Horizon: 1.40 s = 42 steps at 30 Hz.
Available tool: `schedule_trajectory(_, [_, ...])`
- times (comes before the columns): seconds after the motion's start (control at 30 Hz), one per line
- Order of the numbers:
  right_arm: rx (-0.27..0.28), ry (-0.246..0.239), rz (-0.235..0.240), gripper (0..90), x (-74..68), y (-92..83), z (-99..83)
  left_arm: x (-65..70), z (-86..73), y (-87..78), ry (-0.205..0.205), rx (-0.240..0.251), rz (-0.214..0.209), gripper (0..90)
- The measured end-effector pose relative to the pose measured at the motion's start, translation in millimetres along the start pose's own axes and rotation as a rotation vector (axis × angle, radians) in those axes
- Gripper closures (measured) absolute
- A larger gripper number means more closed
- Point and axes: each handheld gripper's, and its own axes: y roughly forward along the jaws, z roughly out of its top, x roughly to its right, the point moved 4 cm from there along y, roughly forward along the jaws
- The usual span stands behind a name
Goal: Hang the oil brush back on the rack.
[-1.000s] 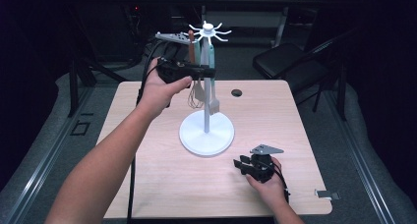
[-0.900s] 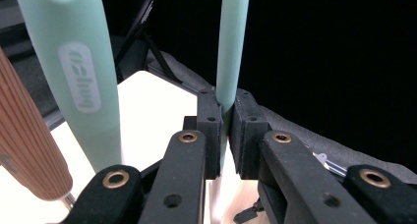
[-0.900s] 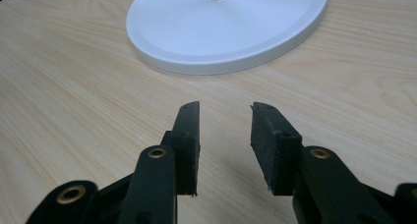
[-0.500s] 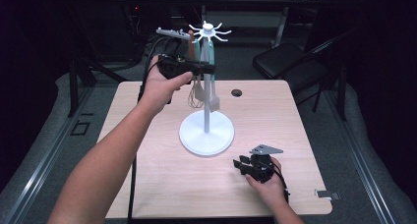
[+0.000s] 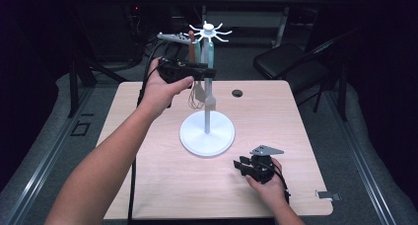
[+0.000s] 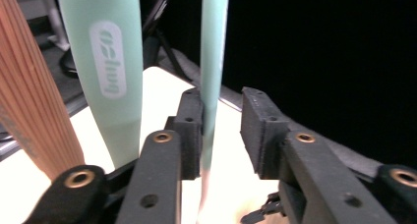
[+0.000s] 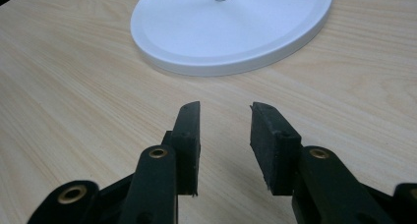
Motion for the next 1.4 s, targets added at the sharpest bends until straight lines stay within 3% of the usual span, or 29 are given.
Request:
schedule_trajectory(0.3, [0.008, 0.007, -0.011, 64.2, 3.0, -2.1, 0.9, 7.9, -22.8, -6.8, 0.002, -0.004, -0.005, 61.5])
schedule_trajectory(0.47, [0.009, 0.006, -0.009, 63.6, 2.9, -1.8, 1.0, 8.4, -45.5, -8.0, 0.002, -0.018, 0.002, 58.9])
schedule_trajectory(0.73, [0.023, 0.014, -0.008, 62.6, 3.3, -5.0, 2.7, -8.6, -103.1, -7.3, -0.051, -0.06, 0.048, 56.5])
schedule_trajectory(0.9, [0.026, 0.019, -0.007, 62.0, 3.8, -6.4, 3.5, -22.3, -147.8, -7.2, -0.074, -0.079, 0.124, 54.2])
schedule_trajectory(1.1, [0.025, 0.019, -0.011, 61.0, 4.1, -6.0, 3.3, -37.8, -196.0, -11.0, -0.133, -0.093, 0.194, 50.6])
schedule_trajectory(1.4, [0.024, 0.019, -0.02, 58.0, 6.1, -5.9, 2.7, -49.7, -249.8, -20.1, -0.203, -0.097, 0.251, 47.2])
